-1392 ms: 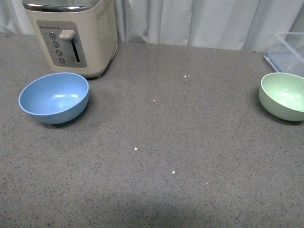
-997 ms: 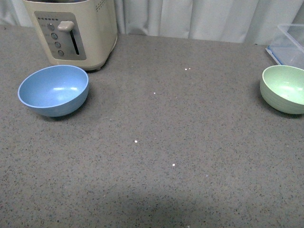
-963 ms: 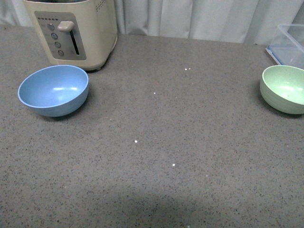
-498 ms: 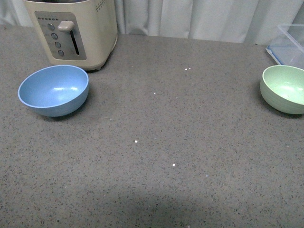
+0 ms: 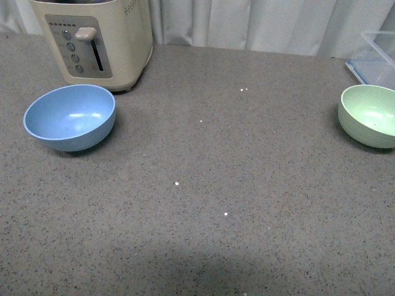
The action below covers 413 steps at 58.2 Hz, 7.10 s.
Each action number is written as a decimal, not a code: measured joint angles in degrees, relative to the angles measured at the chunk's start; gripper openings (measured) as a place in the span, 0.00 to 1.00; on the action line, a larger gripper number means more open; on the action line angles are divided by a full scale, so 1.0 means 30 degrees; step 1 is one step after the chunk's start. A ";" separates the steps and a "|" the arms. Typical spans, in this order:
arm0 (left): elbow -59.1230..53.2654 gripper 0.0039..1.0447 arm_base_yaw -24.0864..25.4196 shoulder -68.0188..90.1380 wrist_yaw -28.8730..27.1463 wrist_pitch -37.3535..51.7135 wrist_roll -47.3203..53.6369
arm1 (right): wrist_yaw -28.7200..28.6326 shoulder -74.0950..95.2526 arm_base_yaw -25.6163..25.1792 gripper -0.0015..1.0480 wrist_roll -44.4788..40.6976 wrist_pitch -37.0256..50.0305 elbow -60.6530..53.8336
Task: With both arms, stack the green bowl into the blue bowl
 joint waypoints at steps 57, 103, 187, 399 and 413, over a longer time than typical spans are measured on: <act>0.0000 0.94 0.0000 0.0000 0.0000 0.0000 0.0000 | 0.0000 0.0000 0.0000 0.91 0.0000 0.0000 0.0007; 0.1727 0.94 0.0991 0.9245 -0.3665 0.2499 -0.6696 | 0.0007 0.0000 0.0000 0.91 0.0000 0.0000 0.0007; 1.4870 0.94 -0.0015 3.7426 -0.2608 0.7453 -1.0812 | 0.0007 0.0000 0.0000 0.91 0.0000 0.0000 0.0007; 0.1253 0.29 0.0000 2.0531 0.0000 1.8739 -0.0554 | 0.0007 0.0000 0.0000 0.91 0.0007 0.0000 0.0007; 0.0262 0.04 0.0007 1.6356 -0.0015 1.5540 -0.0189 | 0.0000 0.0000 0.0000 0.91 0.0000 0.0000 0.0000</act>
